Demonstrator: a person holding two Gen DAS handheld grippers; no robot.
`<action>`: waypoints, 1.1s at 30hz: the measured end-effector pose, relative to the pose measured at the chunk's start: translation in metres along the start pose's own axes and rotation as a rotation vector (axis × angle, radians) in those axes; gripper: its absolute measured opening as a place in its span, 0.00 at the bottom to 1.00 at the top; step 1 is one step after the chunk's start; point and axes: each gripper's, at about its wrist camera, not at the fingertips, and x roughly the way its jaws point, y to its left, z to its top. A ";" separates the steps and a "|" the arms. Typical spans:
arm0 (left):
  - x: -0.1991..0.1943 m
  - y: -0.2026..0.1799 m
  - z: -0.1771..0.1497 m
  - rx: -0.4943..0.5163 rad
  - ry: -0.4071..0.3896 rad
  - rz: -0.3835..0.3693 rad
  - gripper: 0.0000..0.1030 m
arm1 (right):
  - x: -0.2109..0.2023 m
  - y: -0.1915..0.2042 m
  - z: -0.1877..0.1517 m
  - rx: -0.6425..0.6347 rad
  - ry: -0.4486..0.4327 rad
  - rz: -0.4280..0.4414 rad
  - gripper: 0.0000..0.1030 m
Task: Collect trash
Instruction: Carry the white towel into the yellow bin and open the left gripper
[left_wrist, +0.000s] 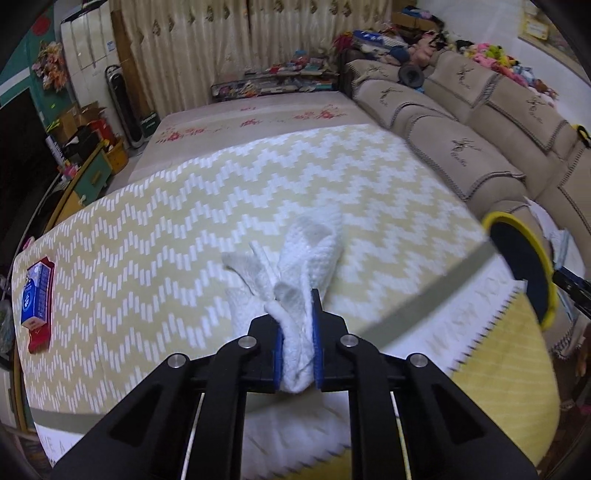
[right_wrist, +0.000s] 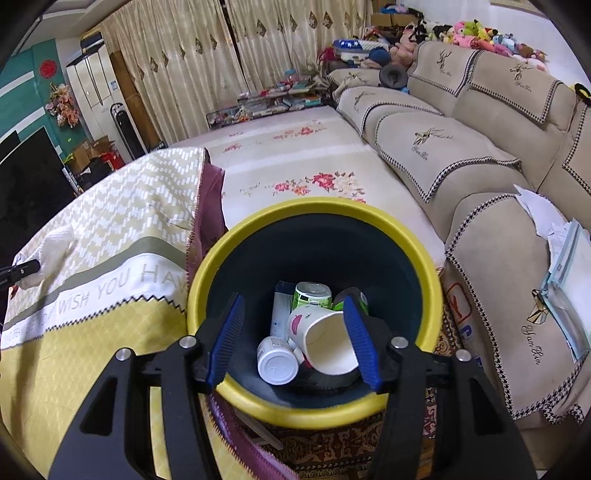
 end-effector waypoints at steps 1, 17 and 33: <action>-0.008 -0.008 -0.003 0.015 -0.008 -0.007 0.12 | -0.006 -0.001 -0.002 0.002 -0.008 0.000 0.52; -0.082 -0.190 -0.001 0.260 -0.076 -0.234 0.12 | -0.102 -0.039 -0.053 0.041 -0.122 -0.079 0.63; -0.012 -0.336 0.052 0.358 0.000 -0.316 0.12 | -0.113 -0.105 -0.076 0.167 -0.127 -0.114 0.63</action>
